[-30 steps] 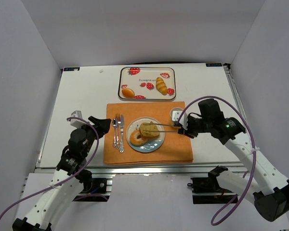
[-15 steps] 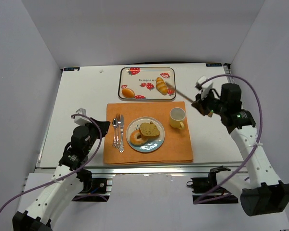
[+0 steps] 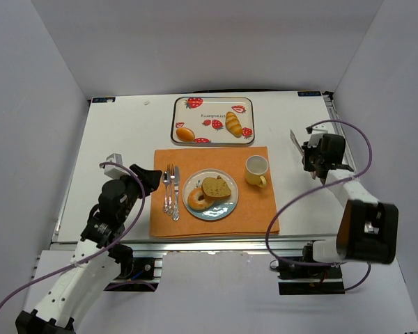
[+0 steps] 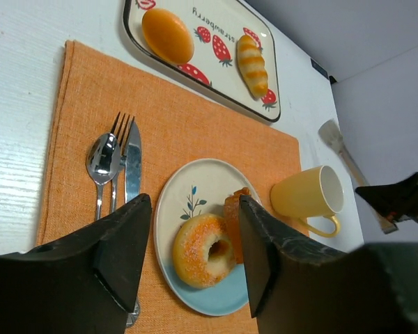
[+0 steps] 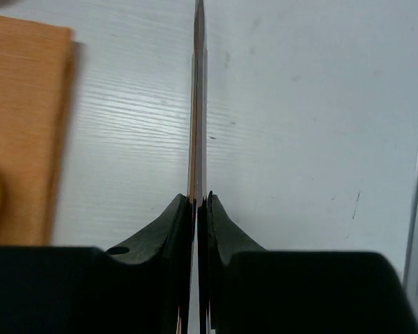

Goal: Place the bread

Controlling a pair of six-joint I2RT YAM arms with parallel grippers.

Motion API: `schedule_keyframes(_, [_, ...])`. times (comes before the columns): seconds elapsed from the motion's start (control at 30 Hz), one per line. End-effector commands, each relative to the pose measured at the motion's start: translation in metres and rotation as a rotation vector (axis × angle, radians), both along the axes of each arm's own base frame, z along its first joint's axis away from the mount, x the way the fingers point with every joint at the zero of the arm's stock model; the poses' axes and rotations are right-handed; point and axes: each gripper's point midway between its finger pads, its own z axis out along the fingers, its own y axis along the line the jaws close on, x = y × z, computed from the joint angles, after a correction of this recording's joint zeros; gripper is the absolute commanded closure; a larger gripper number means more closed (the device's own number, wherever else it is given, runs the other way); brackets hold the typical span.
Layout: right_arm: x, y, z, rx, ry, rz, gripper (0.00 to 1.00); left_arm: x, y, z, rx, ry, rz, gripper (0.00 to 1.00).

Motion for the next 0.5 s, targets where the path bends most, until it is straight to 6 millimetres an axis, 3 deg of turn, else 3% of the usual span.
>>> schedule_keyframes(0.0, [0.034,-0.030,-0.001,0.066,-0.031,-0.122,1.00,-0.003,0.007,0.014,0.019,-0.024,0.022,0.37])
schedule_keyframes(0.07, [0.035,-0.033,-0.027,0.071,0.037,-0.126,1.00,-0.003,0.009,0.015,0.015,-0.025,0.031,0.35])
schedule_keyframes(0.2, [0.032,-0.026,-0.056,0.092,0.132,-0.085,1.00,-0.004,0.010,0.015,-0.003,-0.035,0.042,0.31])
schedule_keyframes(0.23, [0.029,-0.025,-0.062,0.094,0.162,-0.075,0.93,-0.005,0.011,0.013,-0.004,-0.032,0.044,0.28])
schedule_keyframes(0.3, [0.027,-0.023,-0.072,0.084,0.204,-0.041,0.67,-0.005,0.011,0.010,-0.004,-0.024,0.046,0.22])
schedule_keyframes(0.33, [0.019,-0.022,-0.078,0.084,0.249,-0.029,0.48,-0.005,0.011,0.009,-0.002,-0.020,0.045,0.21])
schedule_keyframes(0.4, [0.015,-0.026,-0.080,0.080,0.260,-0.016,0.34,-0.005,0.012,0.008,0.014,-0.008,0.045,0.21])
schedule_keyframes(0.43, [0.014,-0.028,-0.079,0.079,0.259,-0.013,0.18,-0.006,0.012,0.006,0.020,-0.002,0.046,0.21])
schedule_keyframes(0.47, [0.012,-0.030,-0.075,0.074,0.256,-0.017,0.11,-0.005,0.013,0.006,0.024,-0.001,0.047,0.21])
